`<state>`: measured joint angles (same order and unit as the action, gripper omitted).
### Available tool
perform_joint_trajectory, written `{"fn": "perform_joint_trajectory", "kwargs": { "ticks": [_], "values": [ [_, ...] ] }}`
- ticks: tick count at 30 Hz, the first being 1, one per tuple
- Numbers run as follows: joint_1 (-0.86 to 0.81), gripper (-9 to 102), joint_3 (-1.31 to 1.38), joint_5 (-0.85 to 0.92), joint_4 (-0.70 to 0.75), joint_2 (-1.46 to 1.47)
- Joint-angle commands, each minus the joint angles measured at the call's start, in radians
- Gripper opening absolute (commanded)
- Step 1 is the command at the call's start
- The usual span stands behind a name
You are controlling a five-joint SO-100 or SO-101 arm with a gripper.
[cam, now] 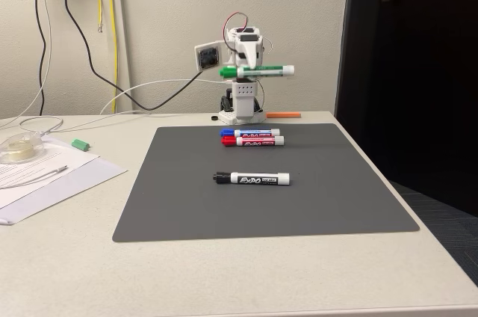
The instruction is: Pick up the green marker.
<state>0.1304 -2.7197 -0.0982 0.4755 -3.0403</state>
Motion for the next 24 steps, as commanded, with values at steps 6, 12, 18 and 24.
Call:
{"fn": "perform_joint_trajectory", "kwargs": {
  "ticks": [6,12,18,24],
  "values": [
    [-0.012,0,0.018,0.04,-0.012,-0.041],
    [-0.015,0,0.009,0.034,-0.009,-0.072],
    [-0.037,0,0.031,0.026,-0.061,-0.055],
    [-0.038,0,0.146,0.017,-0.063,0.089]
  ]
}}
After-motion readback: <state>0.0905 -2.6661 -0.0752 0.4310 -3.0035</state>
